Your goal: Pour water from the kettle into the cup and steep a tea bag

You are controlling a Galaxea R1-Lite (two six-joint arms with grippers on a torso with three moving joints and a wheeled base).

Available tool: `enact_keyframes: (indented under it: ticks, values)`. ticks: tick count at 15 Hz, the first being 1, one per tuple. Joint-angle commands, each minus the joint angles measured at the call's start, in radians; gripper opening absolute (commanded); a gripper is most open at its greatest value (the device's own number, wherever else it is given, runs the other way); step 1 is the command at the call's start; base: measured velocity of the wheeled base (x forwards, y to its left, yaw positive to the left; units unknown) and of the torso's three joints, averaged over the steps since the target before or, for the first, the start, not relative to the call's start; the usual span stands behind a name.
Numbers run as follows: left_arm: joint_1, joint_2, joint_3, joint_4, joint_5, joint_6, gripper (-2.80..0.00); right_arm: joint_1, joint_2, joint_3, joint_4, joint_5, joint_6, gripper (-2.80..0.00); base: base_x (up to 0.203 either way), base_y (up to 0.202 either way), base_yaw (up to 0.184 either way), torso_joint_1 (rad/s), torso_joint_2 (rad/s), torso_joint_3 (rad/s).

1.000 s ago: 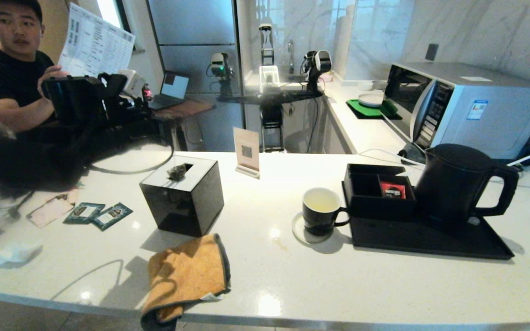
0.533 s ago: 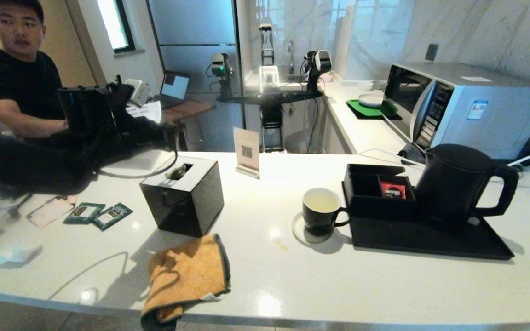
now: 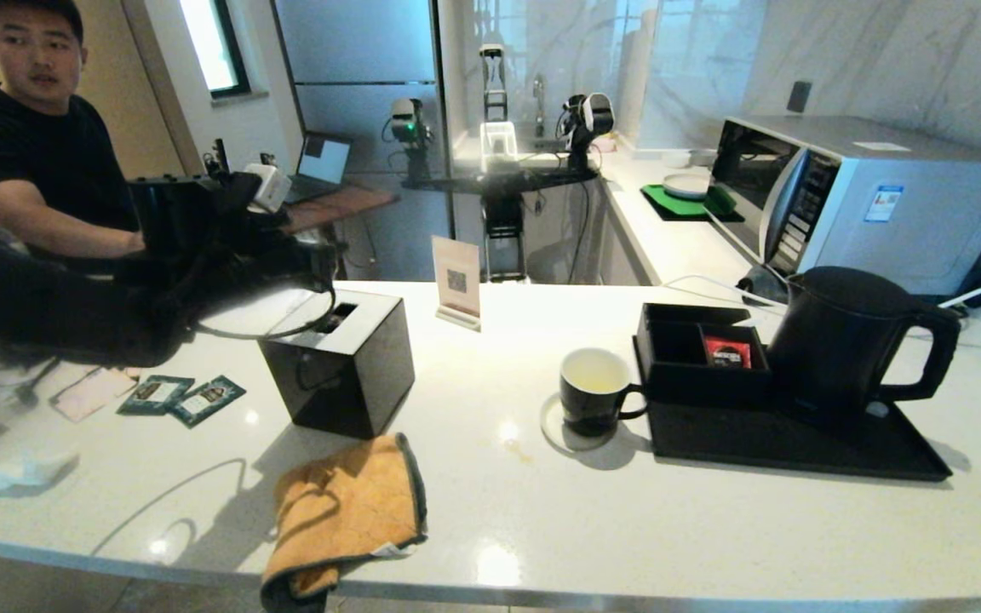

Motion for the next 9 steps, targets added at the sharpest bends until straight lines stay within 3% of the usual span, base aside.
enact_keyframes:
  ticks: [1,9]
  values:
    - [-0.005,0.011,0.001,-0.004,-0.002,0.000,-2.80,0.000,0.000,0.000,-0.001,0.001,-0.001,-2.80,0.000,0.000,0.000,0.000,0.00,0.000]
    - [-0.048,0.022,0.001,-0.004,0.004,0.000,-2.80,0.000,0.001,0.000,-0.001,0.000,-0.001,-2.80,0.000,0.000,0.000,0.000,0.00,0.000]
